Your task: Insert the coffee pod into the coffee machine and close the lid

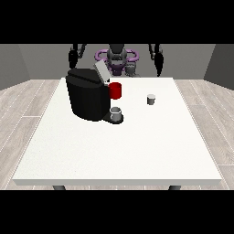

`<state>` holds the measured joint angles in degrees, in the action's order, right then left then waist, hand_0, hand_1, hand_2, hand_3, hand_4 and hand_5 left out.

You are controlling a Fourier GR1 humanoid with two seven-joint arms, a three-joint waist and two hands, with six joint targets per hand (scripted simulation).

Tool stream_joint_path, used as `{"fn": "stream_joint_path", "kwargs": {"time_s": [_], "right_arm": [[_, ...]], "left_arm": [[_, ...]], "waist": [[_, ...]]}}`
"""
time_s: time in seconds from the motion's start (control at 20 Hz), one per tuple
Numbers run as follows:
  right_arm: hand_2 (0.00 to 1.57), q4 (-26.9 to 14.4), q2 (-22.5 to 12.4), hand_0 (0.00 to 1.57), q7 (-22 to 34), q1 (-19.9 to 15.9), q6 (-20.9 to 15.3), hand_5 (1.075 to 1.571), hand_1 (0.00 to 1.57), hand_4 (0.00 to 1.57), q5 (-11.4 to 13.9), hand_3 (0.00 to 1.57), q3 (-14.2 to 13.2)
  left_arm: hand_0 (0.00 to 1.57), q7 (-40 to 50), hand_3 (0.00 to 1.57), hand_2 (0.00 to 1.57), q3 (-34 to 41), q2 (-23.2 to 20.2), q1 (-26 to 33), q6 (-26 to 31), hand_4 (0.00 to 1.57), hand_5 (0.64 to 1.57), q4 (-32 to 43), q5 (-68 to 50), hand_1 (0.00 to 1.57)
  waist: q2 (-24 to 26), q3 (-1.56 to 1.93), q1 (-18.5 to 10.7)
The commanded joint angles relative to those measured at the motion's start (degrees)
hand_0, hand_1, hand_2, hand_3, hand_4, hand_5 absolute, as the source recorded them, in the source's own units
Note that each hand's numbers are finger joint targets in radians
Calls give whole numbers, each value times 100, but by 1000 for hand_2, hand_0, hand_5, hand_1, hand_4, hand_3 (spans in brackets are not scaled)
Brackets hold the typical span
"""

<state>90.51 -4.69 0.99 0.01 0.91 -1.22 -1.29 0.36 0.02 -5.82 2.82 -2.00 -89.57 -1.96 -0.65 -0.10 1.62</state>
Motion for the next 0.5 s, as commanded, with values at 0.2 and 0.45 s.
{"fn": "stream_joint_path", "kwargs": {"time_s": [0.2,0.45], "right_arm": [[0,-463,21,0,-731,69,285,1571,0,328,-141,0,-106],[0,-358,208,0,-936,-148,150,1571,0,324,-478,0,-306]], "left_arm": [[0,-592,0,0,-116,-86,-475,770,685,1571,106,-275,0],[0,-433,0,0,82,-618,-887,1065,587,1571,412,-61,0]], "waist": [[-67,11,-1],[-138,11,153]]}}
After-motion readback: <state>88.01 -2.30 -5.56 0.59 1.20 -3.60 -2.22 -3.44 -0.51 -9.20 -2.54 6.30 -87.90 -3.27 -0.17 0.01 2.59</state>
